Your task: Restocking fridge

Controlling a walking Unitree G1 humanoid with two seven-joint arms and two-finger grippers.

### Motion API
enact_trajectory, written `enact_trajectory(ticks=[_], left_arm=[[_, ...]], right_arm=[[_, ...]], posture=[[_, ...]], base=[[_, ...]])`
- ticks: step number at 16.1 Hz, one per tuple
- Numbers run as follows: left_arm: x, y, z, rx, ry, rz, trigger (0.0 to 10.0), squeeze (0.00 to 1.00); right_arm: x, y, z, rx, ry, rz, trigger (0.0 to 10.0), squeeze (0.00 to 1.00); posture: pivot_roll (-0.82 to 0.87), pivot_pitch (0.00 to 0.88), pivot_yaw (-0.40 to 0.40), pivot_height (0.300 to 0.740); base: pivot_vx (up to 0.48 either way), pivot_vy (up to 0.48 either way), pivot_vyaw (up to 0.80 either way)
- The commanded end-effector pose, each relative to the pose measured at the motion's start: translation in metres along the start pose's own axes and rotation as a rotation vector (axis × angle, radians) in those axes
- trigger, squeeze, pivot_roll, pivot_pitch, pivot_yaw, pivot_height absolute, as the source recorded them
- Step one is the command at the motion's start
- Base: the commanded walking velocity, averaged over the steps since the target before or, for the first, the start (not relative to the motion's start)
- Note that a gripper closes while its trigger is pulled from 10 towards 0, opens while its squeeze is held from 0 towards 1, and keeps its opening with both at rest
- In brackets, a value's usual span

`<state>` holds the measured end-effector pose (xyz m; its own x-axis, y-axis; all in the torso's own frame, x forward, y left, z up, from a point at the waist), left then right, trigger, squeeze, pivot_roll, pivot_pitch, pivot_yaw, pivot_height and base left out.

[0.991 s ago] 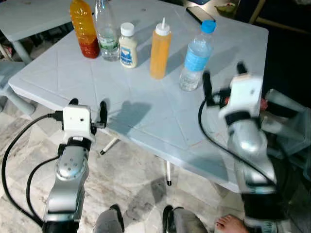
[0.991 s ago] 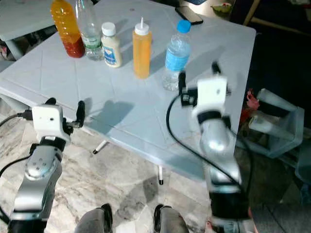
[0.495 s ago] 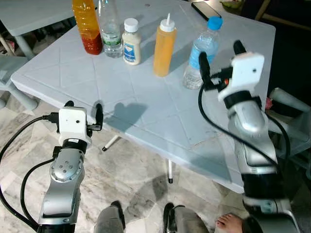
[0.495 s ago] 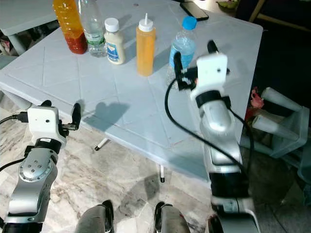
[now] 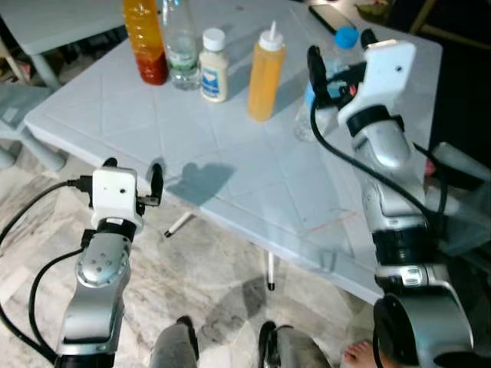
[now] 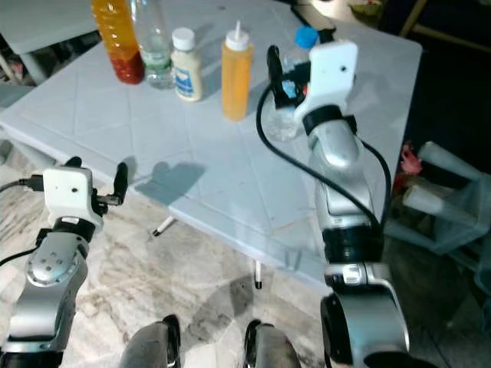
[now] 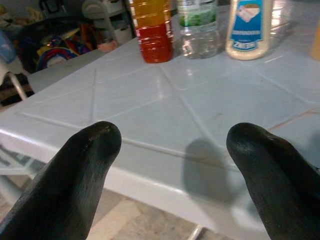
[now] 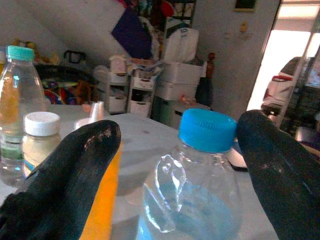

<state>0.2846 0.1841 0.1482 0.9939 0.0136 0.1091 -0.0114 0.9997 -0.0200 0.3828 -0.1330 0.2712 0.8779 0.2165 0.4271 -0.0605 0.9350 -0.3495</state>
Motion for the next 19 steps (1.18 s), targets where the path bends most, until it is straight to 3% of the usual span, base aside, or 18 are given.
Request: enact_trajectory(ticks=[1,3,4,5,6,8,9,10,15,16,19], left_arm=[[-0.001,0.001,0.002,0.002,0.0,-0.008,10.0,0.0],[-0.002,0.0,0.003,0.001,0.002,-0.017,10.0,0.0],[-0.002,-0.002,0.002,0.0,0.005,-0.023,10.0,0.0],[-0.002,-0.005,0.001,-0.005,0.007,-0.03,10.0,0.0],[-0.002,-0.006,0.001,-0.006,0.007,-0.032,10.0,0.0],[-0.002,-0.006,0.001,-0.008,0.006,-0.034,10.0,0.0],[-0.003,-0.006,0.001,-0.011,0.008,-0.035,10.0,0.0],[-0.003,-0.006,0.001,-0.014,0.008,-0.037,10.0,0.0],[-0.002,-0.01,0.0,-0.021,0.017,-0.057,10.0,0.0],[-0.002,-0.01,-0.001,-0.021,0.02,-0.06,10.0,0.0],[-0.003,-0.011,-0.002,-0.021,0.023,-0.066,10.0,0.0]], right_arm=[[0.007,-0.003,0.005,0.003,-0.02,-0.01,10.0,0.0],[0.015,-0.002,0.004,0.031,-0.02,0.004,10.0,0.0],[0.018,-0.002,0.003,0.035,-0.019,0.008,6.0,0.0],[0.022,-0.002,0.003,0.035,-0.019,0.007,3.6,0.0],[0.025,-0.004,0.003,0.024,-0.02,-0.006,4.3,0.0],[0.026,-0.008,0.001,-0.011,0.001,-0.04,3.0,0.0],[0.025,-0.011,-0.001,-0.038,0.02,-0.062,9.3,0.0],[0.025,-0.013,-0.003,-0.046,0.028,-0.076,10.0,0.0],[0.025,-0.02,-0.006,-0.027,0.037,-0.109,10.0,0.0],[0.026,-0.024,-0.005,-0.019,0.031,-0.122,10.0,1.0],[0.029,-0.029,-0.004,-0.022,0.029,-0.134,10.0,1.0]], posture=[[0.14,0.179,-0.023,0.74],[0.14,0.178,-0.024,0.74],[0.14,0.177,-0.024,0.74],[0.14,0.178,-0.025,0.74],[0.14,0.178,-0.027,0.74],[0.14,0.177,-0.031,0.74],[0.14,0.178,-0.032,0.74],[0.14,0.178,-0.033,0.74],[0.14,0.182,-0.031,0.74],[0.14,0.182,-0.031,0.74],[0.14,0.184,-0.029,0.74]], base=[[0.0,0.0,0.0],[0.0,0.0,0.0],[0.0,0.0,0.0],[0.0,0.0,0.0],[0.0,0.0,0.0],[0.0,0.0,0.0],[0.0,0.0,0.0],[0.0,0.0,0.0],[0.0,0.0,0.0],[0.0,0.0,0.0],[0.0,0.0,0.0]])
Point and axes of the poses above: a point about 5 cm out from each wrist's last joint towards the gripper, its own x axis pointing out of the wrist towards the gripper, its own z axis along the axis of the wrist's last joint, y = z × x, the point moved 2 cm from there along x, pointing out of the wrist towards the gripper, and after that the axes turned 13 degrees about -x, right-handed, at the moved point
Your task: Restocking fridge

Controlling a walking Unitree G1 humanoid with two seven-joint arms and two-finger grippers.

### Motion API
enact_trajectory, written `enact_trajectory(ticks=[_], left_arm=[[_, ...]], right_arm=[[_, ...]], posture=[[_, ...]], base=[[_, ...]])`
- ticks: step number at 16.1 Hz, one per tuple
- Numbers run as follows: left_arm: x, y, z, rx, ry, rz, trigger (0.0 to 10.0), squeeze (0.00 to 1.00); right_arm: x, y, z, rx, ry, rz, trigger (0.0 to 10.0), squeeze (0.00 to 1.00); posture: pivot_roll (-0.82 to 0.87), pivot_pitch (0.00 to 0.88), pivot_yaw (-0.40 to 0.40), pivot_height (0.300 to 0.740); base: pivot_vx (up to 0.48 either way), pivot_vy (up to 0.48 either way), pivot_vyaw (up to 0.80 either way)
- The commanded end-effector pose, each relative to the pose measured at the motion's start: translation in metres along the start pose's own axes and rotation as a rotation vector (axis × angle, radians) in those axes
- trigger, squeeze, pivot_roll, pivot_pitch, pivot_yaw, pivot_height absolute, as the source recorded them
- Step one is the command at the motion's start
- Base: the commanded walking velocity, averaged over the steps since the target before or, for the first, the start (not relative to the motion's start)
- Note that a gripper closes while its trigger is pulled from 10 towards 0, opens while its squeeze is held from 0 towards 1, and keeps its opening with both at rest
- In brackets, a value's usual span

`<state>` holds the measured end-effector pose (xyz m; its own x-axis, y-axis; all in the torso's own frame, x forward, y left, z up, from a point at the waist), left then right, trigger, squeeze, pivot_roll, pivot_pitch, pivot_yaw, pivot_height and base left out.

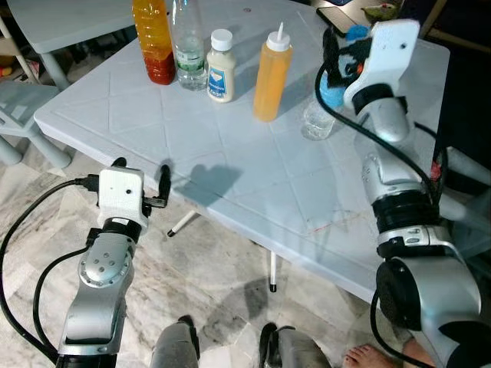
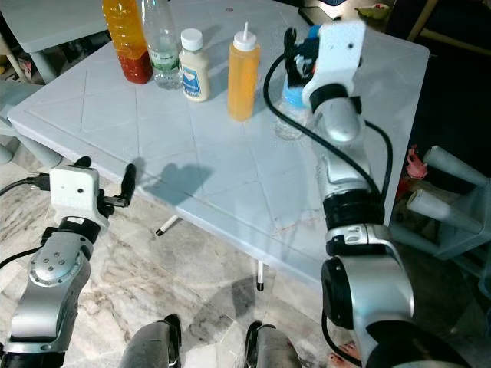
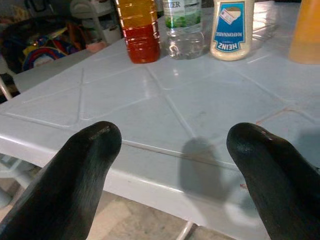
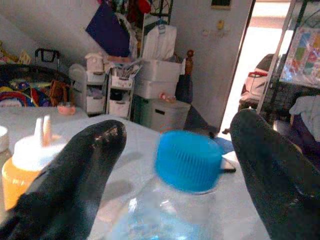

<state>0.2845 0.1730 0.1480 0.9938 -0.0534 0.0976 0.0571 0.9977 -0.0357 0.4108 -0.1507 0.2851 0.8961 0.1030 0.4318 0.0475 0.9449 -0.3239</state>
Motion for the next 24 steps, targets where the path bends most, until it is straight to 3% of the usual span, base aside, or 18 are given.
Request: enact_trajectory(ticks=[1,2,5,7,18,21,24], left_arm=[[-0.002,0.0,-0.001,0.001,0.011,-0.001,10.0,0.0],[-0.002,0.0,-0.002,0.001,0.013,-0.003,10.0,0.0],[-0.002,-0.001,-0.002,0.002,0.017,-0.011,10.0,0.0],[-0.002,-0.001,-0.003,0.003,0.02,-0.012,10.0,0.0],[0.001,-0.004,-0.003,-0.005,0.02,-0.021,10.0,0.0],[0.006,-0.008,-0.002,-0.025,0.033,-0.025,10.0,0.0],[0.009,-0.012,-0.007,-0.072,0.054,0.0,10.0,0.0]], right_arm=[[0.005,-0.009,0.004,0.007,-0.006,-0.026,10.0,0.55],[0.008,-0.01,0.005,0.02,-0.01,-0.022,10.0,0.0],[0.013,-0.012,0.003,0.04,0.023,-0.011,10.0,0.0],[0.014,-0.006,-0.002,0.039,0.051,0.022,0.0,0.0],[0.012,0.001,-0.007,0.001,0.078,0.058,0.0,0.0],[0.013,-0.003,-0.004,-0.059,0.075,0.018,0.0,0.0],[0.002,0.002,-0.01,-0.167,0.083,0.031,0.0,0.0]], posture=[[0.14,0.184,-0.029,0.74],[0.14,0.185,-0.027,0.74],[0.14,0.187,-0.029,0.74],[0.15,0.187,-0.031,0.74],[0.13,0.196,-0.03,0.74],[0.13,0.214,-0.02,0.74],[0.11,0.199,-0.021,0.74]], base=[[0.0,0.0,0.0],[0.0,0.0,0.0],[0.0,0.0,0.0],[0.0,0.0,0.0],[0.0,0.0,0.0],[0.0,0.0,0.0],[0.0,0.0,0.0]])
Point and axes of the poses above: a point about 5 cm out from each wrist's last joint towards the gripper, its own x axis pointing out of the wrist towards the gripper, its own z axis along the axis of the wrist's last joint, y = z × x, the point moved 2 cm from there along x, pointing out of the wrist towards the gripper, and after that the axes turned 13 degrees about -x, right-handed, at the moved point
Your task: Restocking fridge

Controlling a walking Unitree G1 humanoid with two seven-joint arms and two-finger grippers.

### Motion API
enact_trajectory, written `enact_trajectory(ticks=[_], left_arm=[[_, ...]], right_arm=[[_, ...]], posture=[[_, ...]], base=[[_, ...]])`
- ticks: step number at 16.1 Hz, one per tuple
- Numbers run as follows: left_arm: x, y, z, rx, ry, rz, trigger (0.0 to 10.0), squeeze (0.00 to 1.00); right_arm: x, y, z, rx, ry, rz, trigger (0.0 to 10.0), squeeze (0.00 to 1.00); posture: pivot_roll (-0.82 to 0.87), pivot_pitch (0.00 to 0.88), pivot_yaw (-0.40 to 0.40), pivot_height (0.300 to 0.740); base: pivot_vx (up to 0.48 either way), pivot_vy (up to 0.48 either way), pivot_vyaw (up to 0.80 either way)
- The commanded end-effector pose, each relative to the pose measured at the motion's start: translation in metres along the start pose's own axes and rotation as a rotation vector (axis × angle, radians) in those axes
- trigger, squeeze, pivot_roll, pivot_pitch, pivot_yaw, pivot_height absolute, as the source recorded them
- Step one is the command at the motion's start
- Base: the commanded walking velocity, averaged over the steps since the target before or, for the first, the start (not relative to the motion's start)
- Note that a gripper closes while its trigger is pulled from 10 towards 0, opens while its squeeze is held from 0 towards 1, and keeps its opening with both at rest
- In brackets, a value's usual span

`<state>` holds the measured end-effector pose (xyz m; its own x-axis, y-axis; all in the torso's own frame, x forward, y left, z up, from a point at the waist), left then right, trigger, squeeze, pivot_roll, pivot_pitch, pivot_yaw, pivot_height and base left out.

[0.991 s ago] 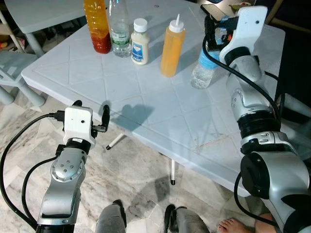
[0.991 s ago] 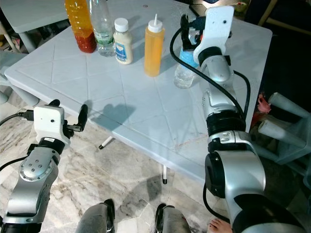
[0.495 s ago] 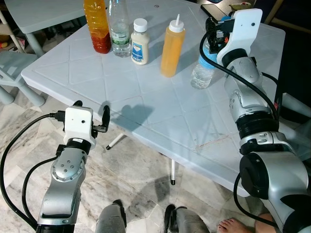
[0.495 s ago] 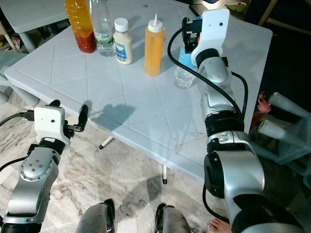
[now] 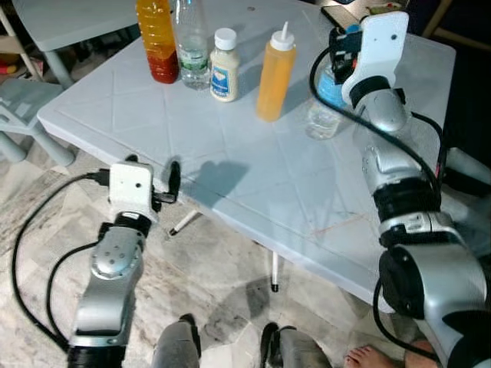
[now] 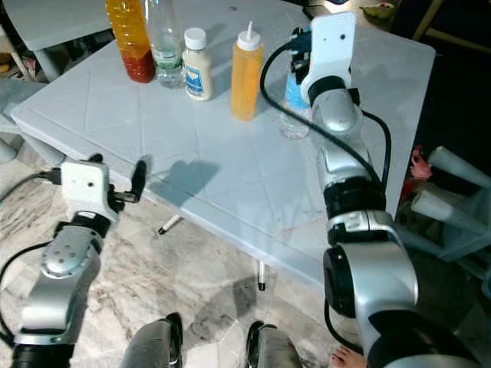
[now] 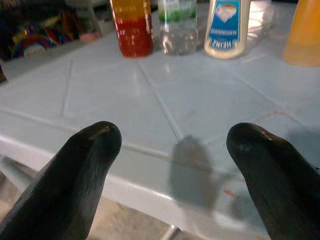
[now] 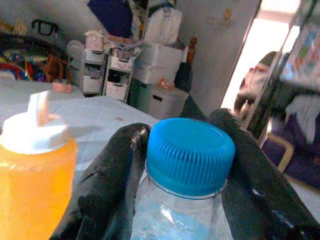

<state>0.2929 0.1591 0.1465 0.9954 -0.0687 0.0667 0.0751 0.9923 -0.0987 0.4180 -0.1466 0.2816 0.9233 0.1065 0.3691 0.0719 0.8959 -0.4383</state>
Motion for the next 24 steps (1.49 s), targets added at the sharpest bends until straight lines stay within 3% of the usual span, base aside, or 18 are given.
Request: enact_trajectory(ticks=[1,3,4,8,9,11,12,14,19,22,24], left_arm=[[0.0,0.001,-0.005,-0.016,0.026,0.014,10.0,0.0],[-0.001,0.001,-0.005,-0.021,0.023,0.009,10.0,0.0],[-0.002,0.0,-0.007,-0.02,0.024,0.011,10.0,0.0],[-0.002,0.005,-0.011,-0.042,0.025,0.045,10.0,0.0],[-0.001,0.005,-0.014,-0.041,0.028,0.044,10.0,0.0],[0.004,0.003,-0.013,-0.05,0.012,0.048,10.0,0.0],[0.008,0.001,-0.011,-0.058,0.001,0.049,10.0,0.0],[0.01,0.0,-0.009,-0.059,-0.006,0.045,10.0,0.0],[0.006,0.004,-0.013,-0.076,-0.001,0.074,10.0,0.0],[0.004,0.004,-0.013,-0.072,-0.007,0.079,10.0,0.0],[0.005,0.008,-0.013,-0.069,-0.011,0.092,10.0,0.0]], right_arm=[[-0.007,0.004,-0.008,-0.046,0.013,0.037,0.0,0.0],[-0.022,0.015,-0.003,-0.029,-0.045,0.098,0.0,0.0],[-0.042,0.019,0.001,0.006,-0.086,0.128,10.0,0.0],[-0.081,0.018,-0.006,0.072,-0.043,0.059,10.0,0.0],[-0.093,0.028,-0.003,0.036,-0.067,0.064,10.0,0.0],[-0.103,0.04,-0.001,0.068,-0.066,0.078,10.0,0.0],[-0.107,0.046,-0.001,0.112,-0.061,0.102,10.0,0.0],[-0.113,0.053,-0.003,0.116,-0.057,0.155,10.0,0.0],[-0.12,0.064,-0.008,0.181,-0.029,0.219,10.0,0.0],[-0.124,0.074,-0.005,0.187,-0.052,0.274,10.0,0.0],[-0.125,0.072,-0.014,0.182,-0.028,0.273,10.0,0.0]], posture=[[0.11,0.194,-0.024,0.74],[0.1,0.18,-0.034,0.74],[0.11,0.168,-0.053,0.74],[0.1,0.131,-0.077,0.74],[0.09,0.104,-0.081,0.74],[0.09,0.097,-0.083,0.74],[0.08,0.092,-0.086,0.74],[0.08,0.093,-0.091,0.74],[0.1,0.105,-0.098,0.74],[0.11,0.092,-0.107,0.74],[0.11,0.084,-0.109,0.74]], base=[[0.0,0.0,0.0],[0.0,0.0,0.0],[0.0,0.0,0.0],[0.0,0.121,0.0],[0.0,0.247,0.0],[0.0,0.255,0.4],[0.0,0.255,0.8],[0.0,0.294,0.8],[0.0,0.388,0.8],[0.0,0.391,0.8],[0.0,0.373,0.8]])
Point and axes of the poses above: a point about 5 cm out from each wrist's last joint towards the gripper, its own x axis pointing out of the wrist towards the gripper, its own z axis along the axis of the wrist's last joint, y = z × x, the point moved 2 cm from there along x, pointing out of the wrist towards the gripper, and after that the axes turned 13 degrees about -x, right-handed, at the moved point
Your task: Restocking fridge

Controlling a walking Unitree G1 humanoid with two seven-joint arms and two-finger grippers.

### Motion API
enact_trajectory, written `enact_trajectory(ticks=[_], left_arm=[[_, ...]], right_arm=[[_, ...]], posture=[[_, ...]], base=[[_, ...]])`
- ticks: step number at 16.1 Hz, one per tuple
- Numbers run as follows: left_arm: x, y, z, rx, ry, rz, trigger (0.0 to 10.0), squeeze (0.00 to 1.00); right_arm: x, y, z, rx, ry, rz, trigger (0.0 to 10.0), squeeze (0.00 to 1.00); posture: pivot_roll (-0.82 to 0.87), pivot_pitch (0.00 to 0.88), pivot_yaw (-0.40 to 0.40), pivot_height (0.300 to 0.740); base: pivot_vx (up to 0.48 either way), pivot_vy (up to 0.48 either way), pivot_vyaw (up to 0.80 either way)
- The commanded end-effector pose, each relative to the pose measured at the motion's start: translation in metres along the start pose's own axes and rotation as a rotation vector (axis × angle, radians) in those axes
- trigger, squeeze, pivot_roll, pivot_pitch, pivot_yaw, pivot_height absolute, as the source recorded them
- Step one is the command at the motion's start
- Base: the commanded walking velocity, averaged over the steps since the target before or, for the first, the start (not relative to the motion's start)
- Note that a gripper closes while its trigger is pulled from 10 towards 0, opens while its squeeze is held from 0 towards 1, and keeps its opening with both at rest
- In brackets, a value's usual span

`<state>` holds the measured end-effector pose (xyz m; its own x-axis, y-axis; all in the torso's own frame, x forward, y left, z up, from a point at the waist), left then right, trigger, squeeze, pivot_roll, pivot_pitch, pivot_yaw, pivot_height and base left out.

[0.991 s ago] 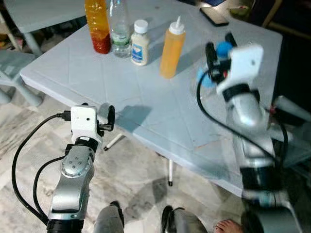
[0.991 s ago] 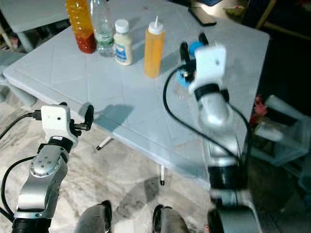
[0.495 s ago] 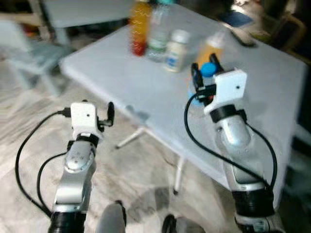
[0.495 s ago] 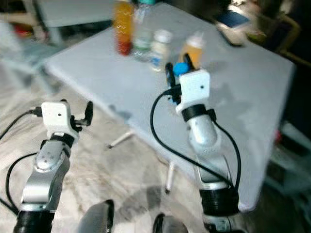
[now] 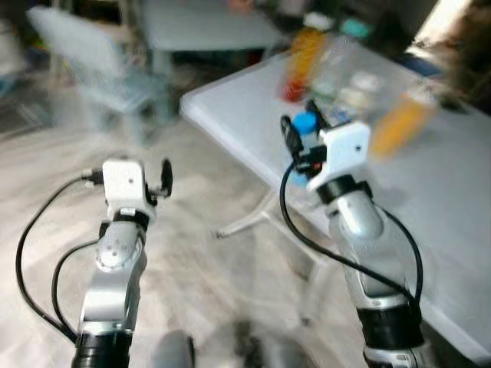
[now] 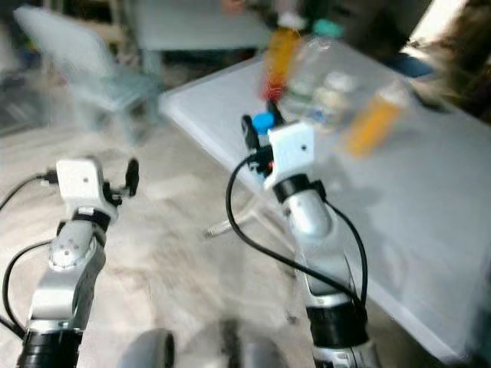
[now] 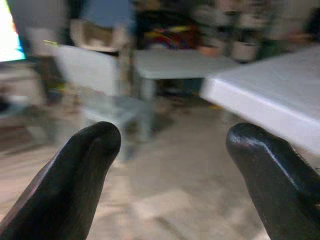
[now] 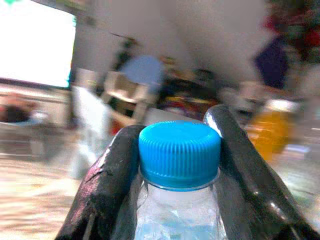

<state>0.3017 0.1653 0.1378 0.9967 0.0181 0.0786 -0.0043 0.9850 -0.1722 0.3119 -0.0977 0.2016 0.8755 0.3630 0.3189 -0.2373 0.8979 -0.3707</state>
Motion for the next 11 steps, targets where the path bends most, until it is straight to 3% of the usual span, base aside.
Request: enact_trajectory(ticks=[1,4,6,7,9,11], left_arm=[[-0.004,0.002,-0.004,0.003,0.013,0.012,10.0,0.0],[-0.016,0.016,-0.012,0.038,0.024,0.055,10.0,0.0],[-0.028,0.032,-0.028,0.074,0.066,0.103,10.0,0.0],[-0.029,0.033,-0.028,0.076,0.066,0.101,10.0,0.0],[-0.024,0.033,-0.025,0.101,0.055,0.09,10.0,0.0],[-0.02,0.039,-0.022,0.199,0.057,0.111,10.0,0.0]], right_arm=[[-0.005,-0.001,-0.012,0.001,0.049,0.008,10.0,0.0],[-0.023,-0.011,-0.033,0.052,0.151,-0.067,10.0,0.0],[-0.039,-0.007,-0.044,0.083,0.209,-0.084,10.0,0.0],[-0.042,-0.005,-0.045,0.082,0.217,-0.079,10.0,0.0],[-0.04,-0.004,-0.046,0.126,0.222,-0.097,10.0,0.0],[-0.03,-0.003,-0.041,0.12,0.191,-0.076,10.0,0.0]], posture=[[0.1,0.08,-0.107,0.74],[0.11,0.067,-0.11,0.74],[0.1,0.061,-0.108,0.74],[0.11,0.064,-0.108,0.74],[0.11,0.069,-0.105,0.74],[0.12,0.06,-0.102,0.74]], base=[[0.0,0.356,0.8],[0.0,0.0,0.8],[0.0,0.0,0.8],[0.0,0.0,0.8],[0.0,0.0,0.8],[0.0,0.0,0.8]])
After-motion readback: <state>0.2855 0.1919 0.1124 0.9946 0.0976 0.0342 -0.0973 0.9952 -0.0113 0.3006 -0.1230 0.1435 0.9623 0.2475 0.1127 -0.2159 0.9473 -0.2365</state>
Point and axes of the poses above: a point about 5 cm out from each wrist's last joint towards the gripper, its own x axis pointing out of the wrist towards the gripper, its own z axis along the axis of the wrist's last joint, y = z × x, the point moved 2 cm from there along x, pointing out of the wrist towards the gripper, and after that the axes turned 13 degrees about -x, right-handed, at the moved point
